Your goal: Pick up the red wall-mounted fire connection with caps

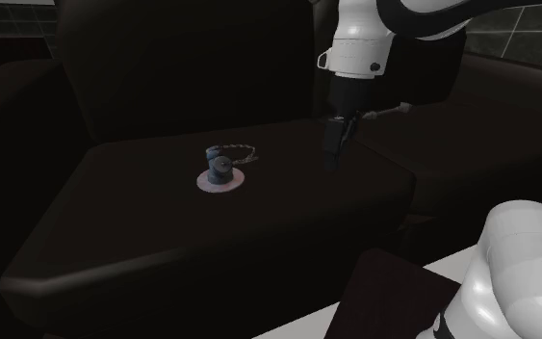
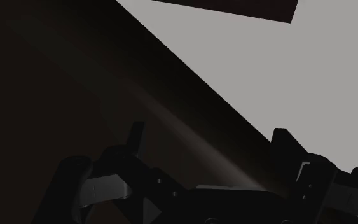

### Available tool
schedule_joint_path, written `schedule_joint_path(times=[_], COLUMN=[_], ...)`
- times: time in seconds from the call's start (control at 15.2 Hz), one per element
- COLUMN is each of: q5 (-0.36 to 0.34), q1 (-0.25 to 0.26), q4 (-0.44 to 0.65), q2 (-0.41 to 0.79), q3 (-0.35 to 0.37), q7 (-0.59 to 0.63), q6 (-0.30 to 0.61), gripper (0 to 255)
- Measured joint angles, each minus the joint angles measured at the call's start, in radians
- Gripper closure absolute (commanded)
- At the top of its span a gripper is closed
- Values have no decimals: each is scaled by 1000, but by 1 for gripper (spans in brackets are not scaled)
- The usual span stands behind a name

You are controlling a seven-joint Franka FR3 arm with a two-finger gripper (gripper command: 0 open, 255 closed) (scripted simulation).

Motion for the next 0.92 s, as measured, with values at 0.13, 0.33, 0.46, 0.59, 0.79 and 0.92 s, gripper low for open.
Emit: schedule_joint_path(times=[0.13,0.33,0.46,0.59,0.79,0.92], q5=[2,3,-2,-11,-30,-50], q1=[-1,-8,-15,-25,-35,-43], q4=[9,60,108,151,234,297], q2=[21,112,192,269,395,482], q3=[8,45,70,92,132,152], q7=[12,78,127,176,265,321], q6=[13,54,88,121,161,181], gripper=[0,0,0,0,0,0])
